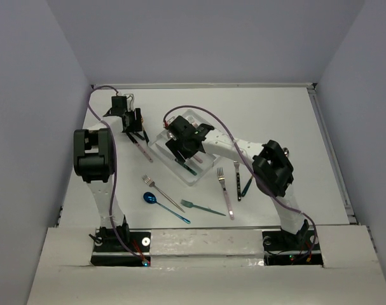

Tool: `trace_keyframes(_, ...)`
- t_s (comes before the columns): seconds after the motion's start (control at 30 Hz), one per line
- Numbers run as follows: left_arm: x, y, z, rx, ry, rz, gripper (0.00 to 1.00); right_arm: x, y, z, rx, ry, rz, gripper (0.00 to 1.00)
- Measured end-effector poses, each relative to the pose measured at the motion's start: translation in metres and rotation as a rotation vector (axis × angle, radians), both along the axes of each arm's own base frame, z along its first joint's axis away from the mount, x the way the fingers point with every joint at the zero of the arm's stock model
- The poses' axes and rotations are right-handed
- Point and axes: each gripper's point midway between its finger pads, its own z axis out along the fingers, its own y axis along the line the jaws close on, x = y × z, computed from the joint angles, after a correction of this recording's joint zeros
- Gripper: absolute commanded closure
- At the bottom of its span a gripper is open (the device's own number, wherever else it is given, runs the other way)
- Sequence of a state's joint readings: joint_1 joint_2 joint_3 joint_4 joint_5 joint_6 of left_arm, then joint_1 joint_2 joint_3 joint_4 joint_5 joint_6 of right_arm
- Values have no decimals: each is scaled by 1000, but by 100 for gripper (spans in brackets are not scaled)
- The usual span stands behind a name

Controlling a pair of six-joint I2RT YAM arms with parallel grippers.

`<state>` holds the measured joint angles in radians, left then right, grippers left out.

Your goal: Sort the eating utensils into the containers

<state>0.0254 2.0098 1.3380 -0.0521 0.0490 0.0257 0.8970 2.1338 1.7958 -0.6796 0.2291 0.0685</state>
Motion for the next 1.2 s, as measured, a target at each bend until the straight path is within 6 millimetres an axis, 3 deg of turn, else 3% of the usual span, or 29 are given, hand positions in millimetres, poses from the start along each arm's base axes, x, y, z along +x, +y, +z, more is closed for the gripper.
trace_keyframes(0.23, 16, 1, -4, 0, -3, 11, 31, -2, -5, -7, -10, 13, -10, 30)
trace_keyframes(0.47, 26, 8, -5, 0, -19, 31, 55, -7, -13, -13, -31, 21, -18, 31)
trace_keyframes(0.63, 26, 19, -4, -13, -21, 62, 61, -6, -13, -13, -31, 19, -18, 31)
trace_keyframes(0.7, 26, 23, -4, -16, -22, 71, 68, -6, -13, -13, -32, 19, -18, 31)
trace_keyframes(0.9, 30, 25, 0, -19, -38, 78, 85, -8, -17, -13, -39, 16, -22, 31)
trace_keyframes(1.2, 36, 25, 6, -23, -68, 73, 100, -7, -21, -13, -45, 14, -29, 31)
